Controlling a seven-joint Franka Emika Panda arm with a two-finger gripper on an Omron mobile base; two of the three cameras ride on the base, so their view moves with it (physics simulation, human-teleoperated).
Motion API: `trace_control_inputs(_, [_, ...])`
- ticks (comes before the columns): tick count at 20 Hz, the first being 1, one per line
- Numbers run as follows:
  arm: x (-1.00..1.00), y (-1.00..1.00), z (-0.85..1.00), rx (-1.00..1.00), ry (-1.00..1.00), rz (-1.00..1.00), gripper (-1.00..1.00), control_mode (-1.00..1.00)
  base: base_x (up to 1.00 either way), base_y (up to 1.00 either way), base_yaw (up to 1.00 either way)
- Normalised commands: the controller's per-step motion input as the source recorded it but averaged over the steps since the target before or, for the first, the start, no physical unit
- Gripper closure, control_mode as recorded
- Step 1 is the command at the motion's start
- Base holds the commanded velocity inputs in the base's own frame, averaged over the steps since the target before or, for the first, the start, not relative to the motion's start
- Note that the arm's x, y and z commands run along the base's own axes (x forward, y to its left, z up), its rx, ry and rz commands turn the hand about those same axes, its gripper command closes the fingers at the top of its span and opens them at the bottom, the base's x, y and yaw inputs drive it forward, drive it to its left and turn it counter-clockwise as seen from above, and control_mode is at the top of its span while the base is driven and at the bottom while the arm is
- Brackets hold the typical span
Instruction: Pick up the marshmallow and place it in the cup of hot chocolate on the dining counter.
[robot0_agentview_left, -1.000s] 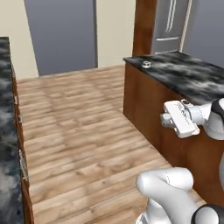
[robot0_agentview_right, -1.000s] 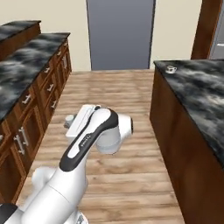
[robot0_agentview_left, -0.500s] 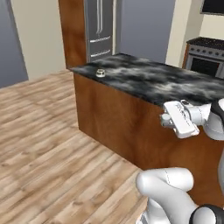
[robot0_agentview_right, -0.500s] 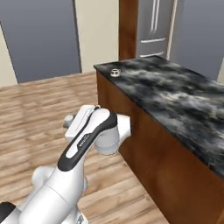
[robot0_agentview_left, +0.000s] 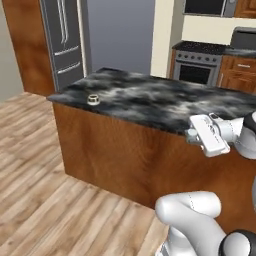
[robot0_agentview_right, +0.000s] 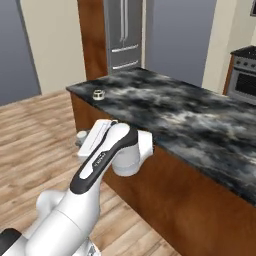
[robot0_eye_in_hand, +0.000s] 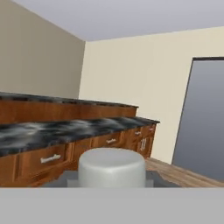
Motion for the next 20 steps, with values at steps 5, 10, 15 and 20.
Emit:
trace_control_inputs(5, [0.0,0.0,0.0,0.0,0.0,0.0,1.0,1.0,0.83,1.0,-0.39])
trace_control_inputs(10, [0.0,0.0,0.0,0.0,0.0,0.0,1.0,1.0,0.84,1.0,-0.4])
trace_control_inputs(15, [0.0,0.0,0.0,0.0,0.0,0.0,1.0,1.0,0.87,1.0,-0.44])
trace_control_inputs(20, [0.0,0.0,0.0,0.0,0.0,0.0,1.0,1.0,0.91,1.0,-0.47])
